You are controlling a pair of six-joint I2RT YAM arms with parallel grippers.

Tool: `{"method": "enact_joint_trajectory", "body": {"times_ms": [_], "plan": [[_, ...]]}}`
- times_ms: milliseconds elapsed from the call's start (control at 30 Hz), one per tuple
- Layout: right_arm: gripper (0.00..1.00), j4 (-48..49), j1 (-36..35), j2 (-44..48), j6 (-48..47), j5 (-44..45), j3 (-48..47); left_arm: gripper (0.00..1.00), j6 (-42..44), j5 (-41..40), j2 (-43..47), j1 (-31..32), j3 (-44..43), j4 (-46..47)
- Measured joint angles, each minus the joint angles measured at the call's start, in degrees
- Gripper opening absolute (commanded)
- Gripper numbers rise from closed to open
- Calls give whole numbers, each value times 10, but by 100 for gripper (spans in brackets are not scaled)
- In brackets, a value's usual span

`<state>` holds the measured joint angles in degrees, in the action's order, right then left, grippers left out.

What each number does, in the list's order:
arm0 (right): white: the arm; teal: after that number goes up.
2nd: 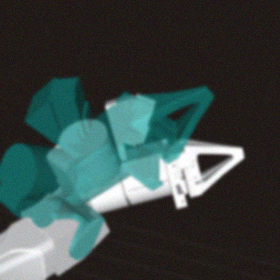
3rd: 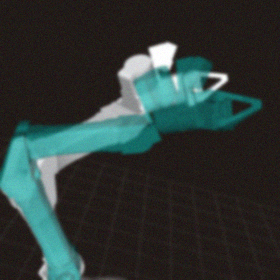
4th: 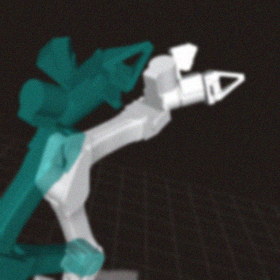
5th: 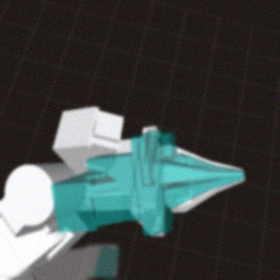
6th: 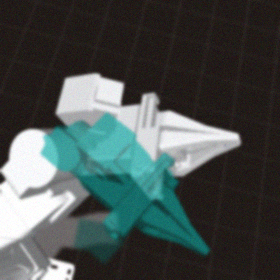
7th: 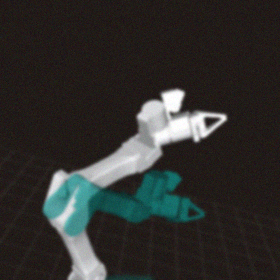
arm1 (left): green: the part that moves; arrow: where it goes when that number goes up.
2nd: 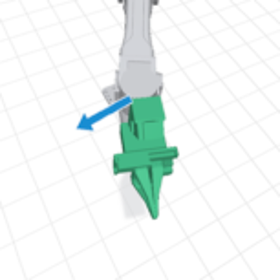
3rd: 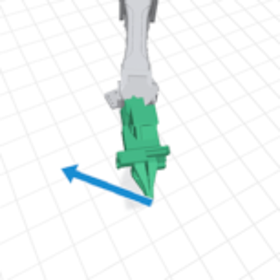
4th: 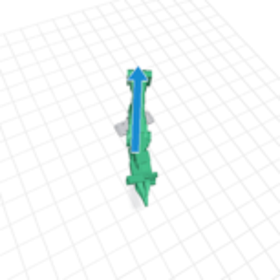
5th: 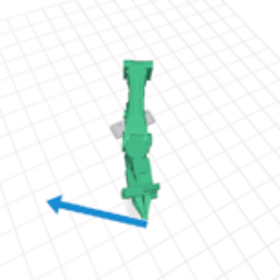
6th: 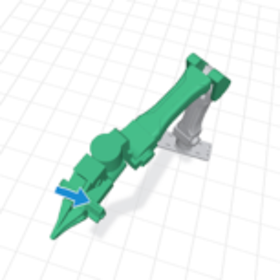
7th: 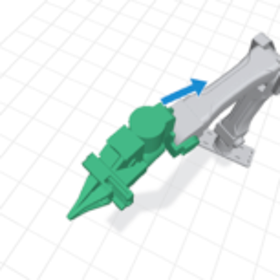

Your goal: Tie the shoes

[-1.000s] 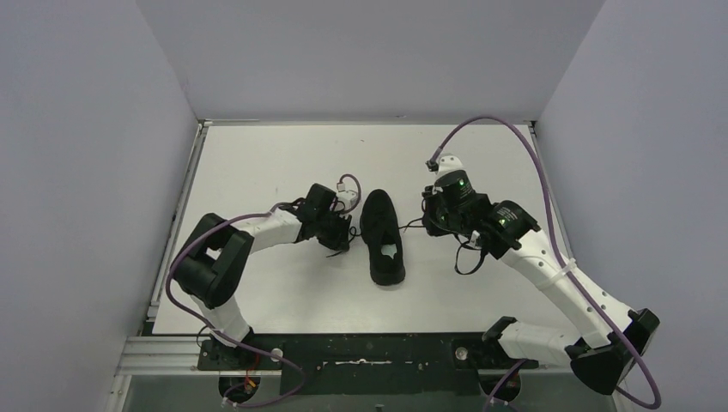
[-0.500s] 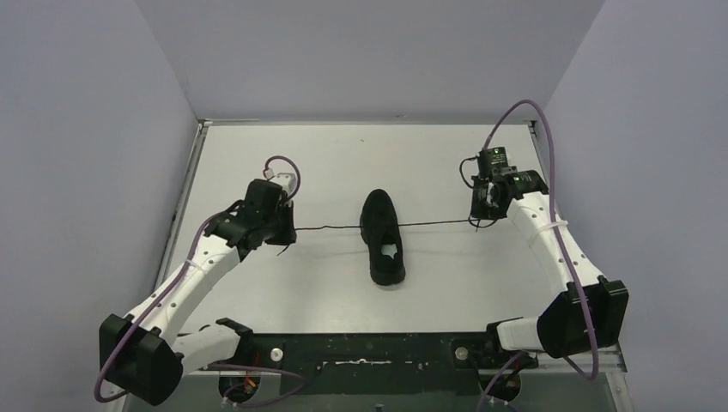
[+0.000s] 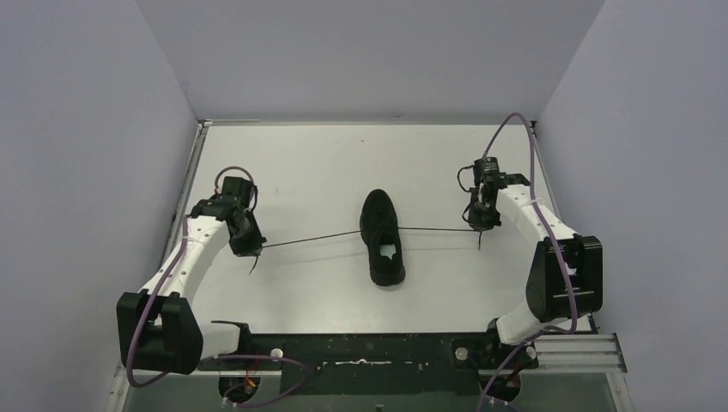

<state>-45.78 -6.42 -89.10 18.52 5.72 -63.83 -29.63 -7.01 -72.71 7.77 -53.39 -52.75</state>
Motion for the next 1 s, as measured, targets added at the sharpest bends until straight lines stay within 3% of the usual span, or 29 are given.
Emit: {"method": "enact_joint_trajectory", "body": {"times_ms": [633, 733, 767, 900, 1000], "plan": [[0, 72, 11, -45, -4, 51, 49, 0, -34, 39, -106, -19, 7, 20], [0, 91, 11, -41, -8, 28, 60, 45, -27, 57, -111, -19, 18, 35], [0, 92, 11, -37, -10, 18, 63, 52, -22, 63, -107, -20, 23, 41], [0, 93, 7, -16, -10, -37, 64, 74, 17, 83, -64, -21, 41, 73], [0, 92, 3, 5, -9, -66, 63, 74, 68, 102, -17, -10, 43, 122]]}}
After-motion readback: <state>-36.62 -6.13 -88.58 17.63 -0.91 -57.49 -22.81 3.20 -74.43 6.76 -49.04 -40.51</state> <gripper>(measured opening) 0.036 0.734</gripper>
